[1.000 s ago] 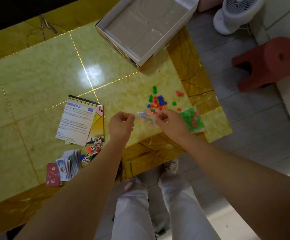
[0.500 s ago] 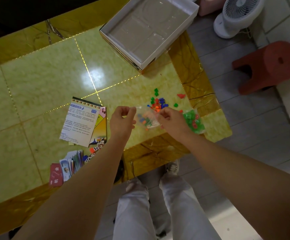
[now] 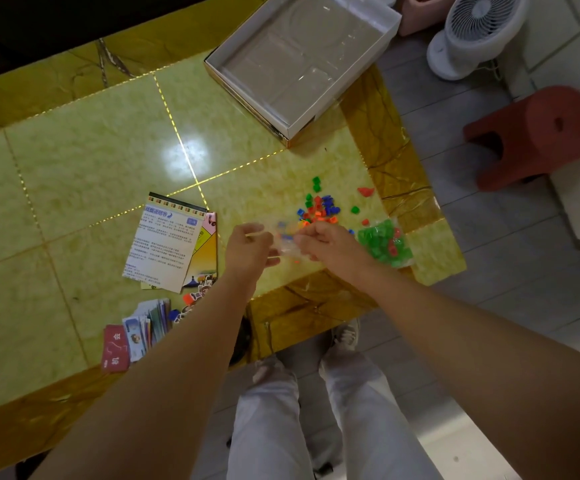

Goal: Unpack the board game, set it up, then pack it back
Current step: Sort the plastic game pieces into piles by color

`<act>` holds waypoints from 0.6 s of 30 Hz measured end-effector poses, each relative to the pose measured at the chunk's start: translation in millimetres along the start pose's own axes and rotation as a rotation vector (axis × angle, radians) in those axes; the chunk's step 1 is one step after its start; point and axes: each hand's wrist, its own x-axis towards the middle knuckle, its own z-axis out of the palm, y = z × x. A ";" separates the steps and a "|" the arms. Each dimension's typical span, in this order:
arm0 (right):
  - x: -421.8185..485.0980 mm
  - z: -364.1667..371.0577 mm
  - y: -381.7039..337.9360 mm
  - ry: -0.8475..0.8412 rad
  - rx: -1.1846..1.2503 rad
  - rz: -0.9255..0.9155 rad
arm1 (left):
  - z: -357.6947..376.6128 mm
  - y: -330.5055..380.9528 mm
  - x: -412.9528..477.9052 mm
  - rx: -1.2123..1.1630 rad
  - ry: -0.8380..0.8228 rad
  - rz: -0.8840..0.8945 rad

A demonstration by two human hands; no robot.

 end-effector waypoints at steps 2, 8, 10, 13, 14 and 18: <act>3.8 3.4 3.0 0.078 0.003 0.067 | -8.9 -2.2 3.2 0.003 0.083 0.022; 15.4 32.7 3.1 0.014 0.373 0.516 | -37.8 -8.9 8.7 -0.029 0.136 0.031; 17.2 44.8 -2.3 -0.033 0.540 0.559 | -47.4 -11.8 12.4 -0.033 0.096 -0.001; 24.6 63.5 1.4 0.092 0.553 0.518 | -63.0 -17.9 20.1 -0.009 0.083 -0.037; 28.0 68.0 4.9 0.160 0.519 0.500 | -67.7 -18.1 21.7 -0.023 0.084 -0.057; 37.0 80.8 7.6 0.397 0.381 0.406 | -86.2 -18.9 28.6 -0.077 0.041 -0.165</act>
